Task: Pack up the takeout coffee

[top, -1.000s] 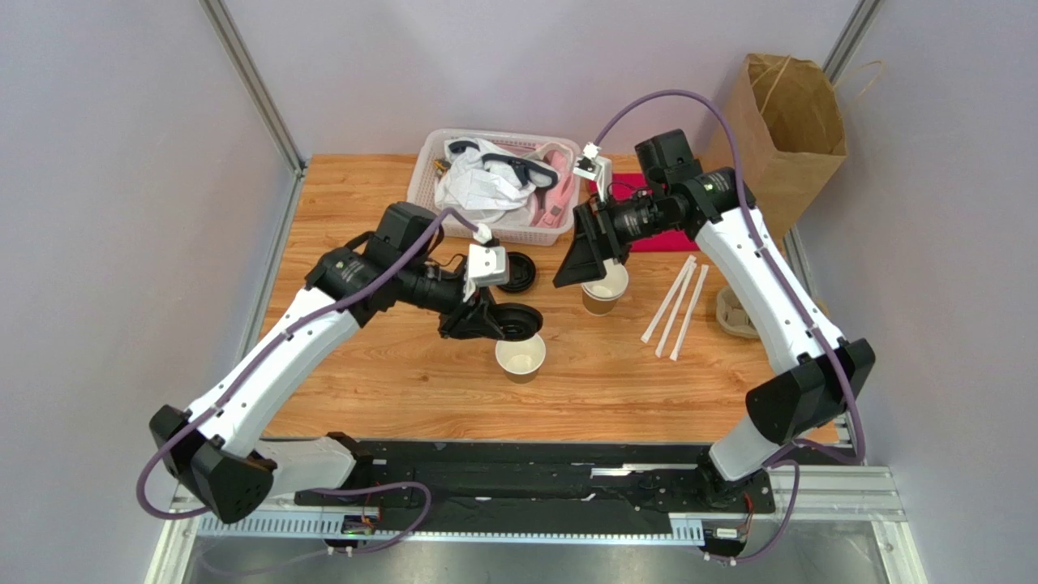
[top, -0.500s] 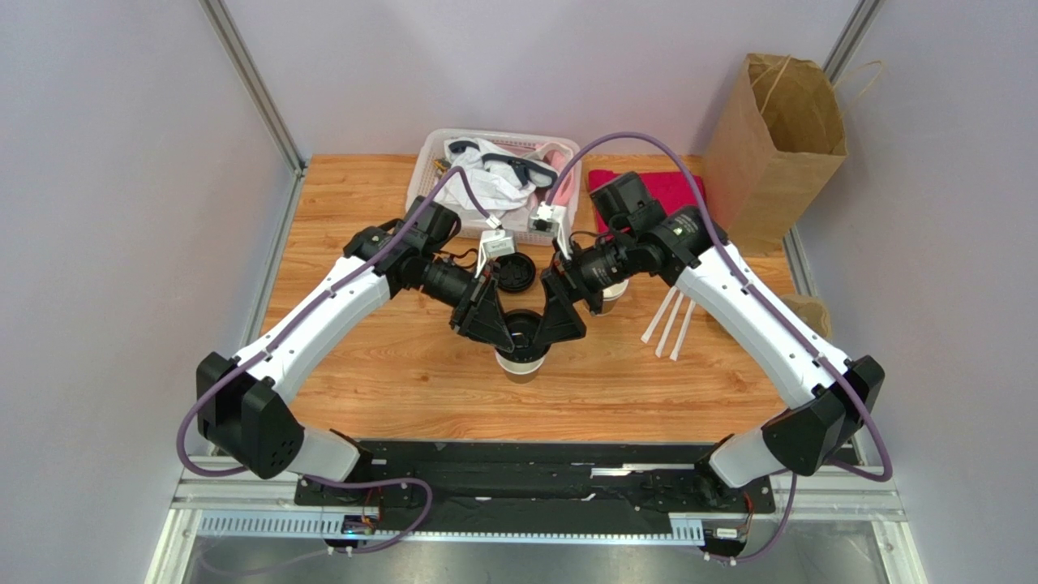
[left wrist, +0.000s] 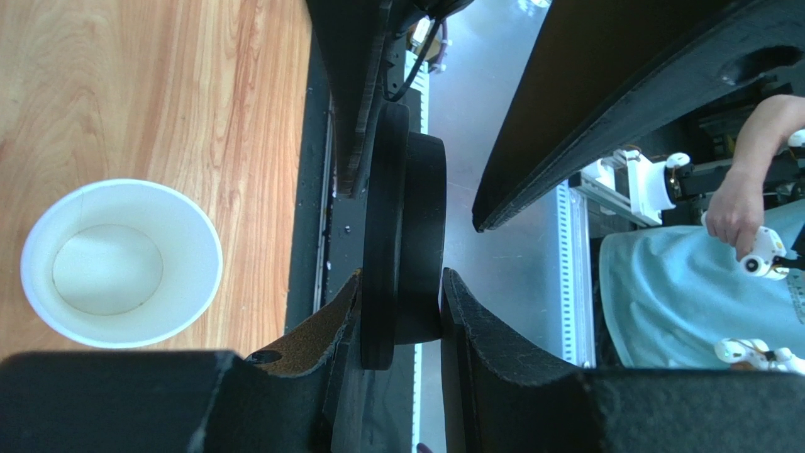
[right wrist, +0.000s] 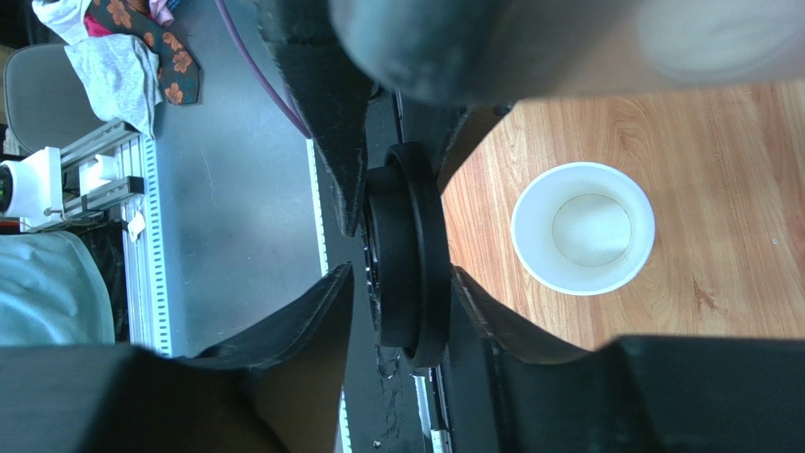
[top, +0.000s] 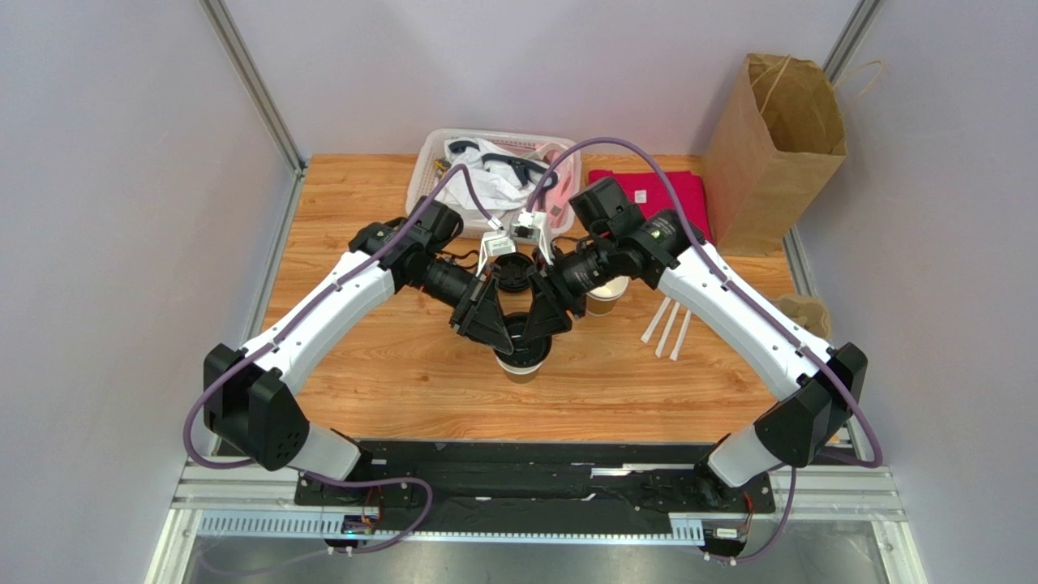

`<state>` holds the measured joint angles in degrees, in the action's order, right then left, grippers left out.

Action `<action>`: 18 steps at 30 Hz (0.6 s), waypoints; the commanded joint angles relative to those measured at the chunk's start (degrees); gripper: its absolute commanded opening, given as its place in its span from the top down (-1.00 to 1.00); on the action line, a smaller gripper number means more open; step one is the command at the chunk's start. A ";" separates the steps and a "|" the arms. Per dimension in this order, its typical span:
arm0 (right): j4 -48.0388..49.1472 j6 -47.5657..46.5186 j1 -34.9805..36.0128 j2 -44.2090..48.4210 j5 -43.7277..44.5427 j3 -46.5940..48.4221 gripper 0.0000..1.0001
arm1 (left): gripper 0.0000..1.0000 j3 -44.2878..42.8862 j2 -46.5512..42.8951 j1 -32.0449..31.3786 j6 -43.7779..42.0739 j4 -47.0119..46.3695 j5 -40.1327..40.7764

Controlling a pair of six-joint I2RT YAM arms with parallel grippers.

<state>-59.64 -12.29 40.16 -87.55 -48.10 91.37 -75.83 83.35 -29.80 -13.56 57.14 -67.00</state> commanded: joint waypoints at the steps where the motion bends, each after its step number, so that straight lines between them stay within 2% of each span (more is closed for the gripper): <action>1: 1.45 1.04 0.62 -0.25 -1.03 -0.40 0.21 | 0.83 -2.57 -0.47 1.67 0.11 -0.72 -2.34; 5: 1.54 2.01 0.62 -1.04 -2.96 -0.06 0.52 | 0.77 -2.48 -0.91 2.20 0.99 -2.03 -2.17; 6: 1.54 2.19 0.62 -1.22 -3.40 -0.05 0.69 | 0.74 -2.39 -1.26 2.38 1.43 -2.21 -1.99; 9: 1.54 3.41 0.45 -2.19 -4.72 0.64 1.00 | 0.42 -0.73 -2.83 3.34 3.96 -4.05 -0.33; 10: 1.54 4.11 0.36 -2.62 -5.07 0.82 1.00 | 0.24 -0.02 -3.63 3.96 5.37 -6.67 0.72; 12: 1.89 5.08 -0.95 -3.24 -6.65 1.17 1.00 | 0.09 2.43 -6.43 6.75 10.71 -10.11 2.04; 15: 3.29 8.68 -4.37 -4.65 -10.25 2.14 1.00 | -0.01 4.63 -11.43 11.93 19.23 -17.14 6.52; 16: 4.08 10.00 -5.26 -4.91 -11.92 2.40 1.00 | -0.04 5.08 -13.02 13.09 21.36 -20.37 10.36; 18: 7.33 14.73 -7.72 -5.44 -13.07 2.32 1.00 | -0.25 6.39 -18.10 14.42 26.91 -22.33 17.66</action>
<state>-56.64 -5.56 36.58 -92.49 -54.65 91.42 -70.50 74.50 -18.74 0.84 46.06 -60.62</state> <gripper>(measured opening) 0.276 0.558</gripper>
